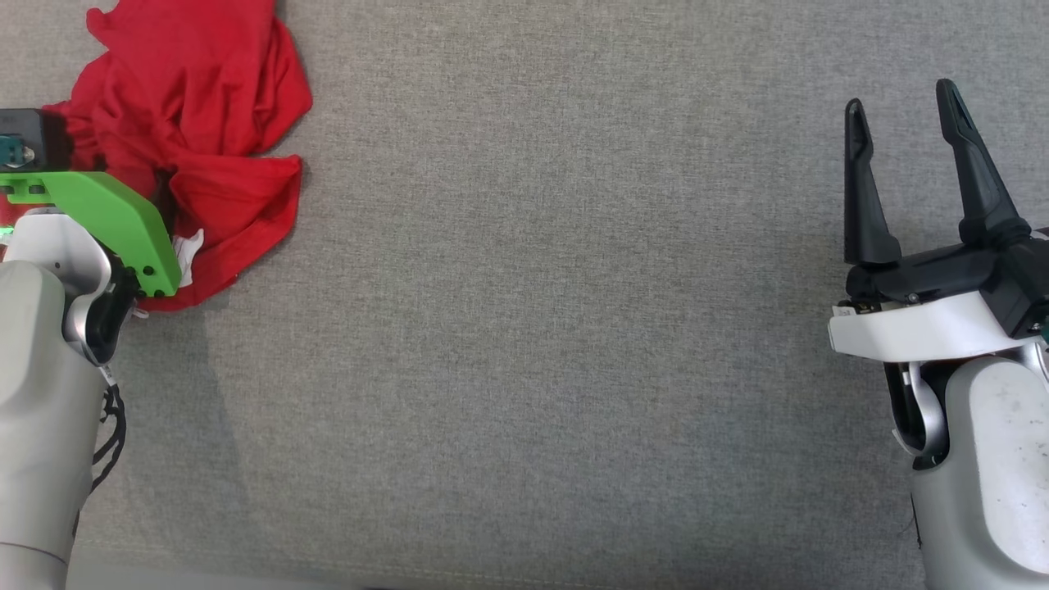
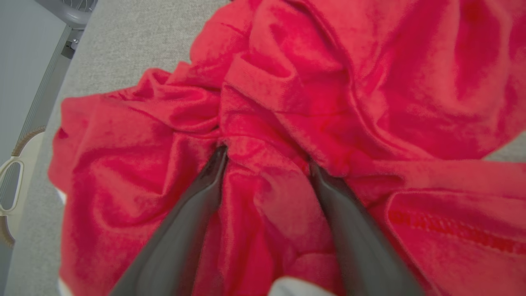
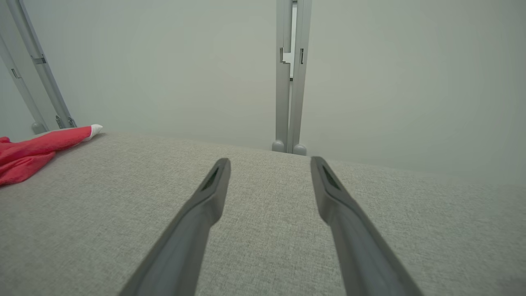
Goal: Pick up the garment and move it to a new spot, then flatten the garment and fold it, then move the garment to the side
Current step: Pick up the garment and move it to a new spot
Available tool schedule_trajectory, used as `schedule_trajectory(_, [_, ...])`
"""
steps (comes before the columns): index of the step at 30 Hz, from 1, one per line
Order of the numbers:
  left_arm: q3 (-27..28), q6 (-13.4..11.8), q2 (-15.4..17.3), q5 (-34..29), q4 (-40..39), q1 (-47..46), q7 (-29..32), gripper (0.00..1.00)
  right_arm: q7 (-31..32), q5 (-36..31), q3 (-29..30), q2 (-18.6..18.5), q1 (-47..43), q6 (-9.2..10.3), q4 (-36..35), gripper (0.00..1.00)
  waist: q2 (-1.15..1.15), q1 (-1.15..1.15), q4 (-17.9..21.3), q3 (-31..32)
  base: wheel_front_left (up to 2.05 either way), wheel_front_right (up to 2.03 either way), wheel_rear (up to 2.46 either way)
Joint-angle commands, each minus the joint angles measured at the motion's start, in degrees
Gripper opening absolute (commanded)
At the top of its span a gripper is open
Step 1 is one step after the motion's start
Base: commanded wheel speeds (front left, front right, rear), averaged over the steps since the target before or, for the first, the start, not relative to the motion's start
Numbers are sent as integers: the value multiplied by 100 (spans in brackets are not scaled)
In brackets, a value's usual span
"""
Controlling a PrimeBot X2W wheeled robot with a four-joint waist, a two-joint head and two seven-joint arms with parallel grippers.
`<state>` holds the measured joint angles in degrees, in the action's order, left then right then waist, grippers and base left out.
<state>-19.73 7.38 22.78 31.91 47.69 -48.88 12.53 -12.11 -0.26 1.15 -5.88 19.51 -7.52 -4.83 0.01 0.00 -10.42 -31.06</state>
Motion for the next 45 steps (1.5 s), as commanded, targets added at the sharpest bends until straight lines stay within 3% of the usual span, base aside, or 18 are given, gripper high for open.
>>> schedule_trajectory(1, [-168, 14, -69, 92, 145, 132, 86, 0, -14, -39, 12, 18, 2, 6, 28, 100, -1, 0, -9, 43, 0, 0, 0])
schedule_trajectory(8, [-245, 1, 173, 310, 65, 28, -683, 0, -75, -11, -32, 57, -36, 6, 159, 100, -1, 0, -45, 338, 0, 0, 0])
schedule_trajectory(17, [-245, 1, 6, 629, -522, 234, -1520, 0, -178, 97, -7, 148, -219, 6, 475, 100, -1, 0, -100, 1135, 0, 0, 0])
schedule_trajectory(23, [-346, -200, -189, 597, -1303, 499, -1598, 0, -205, 173, -69, 226, -310, 6, 584, 100, -1, 0, 4, 1479, 0, 0, 0])
schedule_trajectory(34, [-785, -743, -810, 494, -3012, 907, -1273, 0, -275, 284, -97, 286, -359, 6, 678, 100, -1, 0, 635, 1662, 0, 0, 0])
schedule_trajectory(45, [-1144, -1385, -1700, 243, -3250, 481, -1440, 0, -309, 547, -144, 297, -323, 6, 685, 100, -1, 0, 1603, 1513, 0, 0, 0])
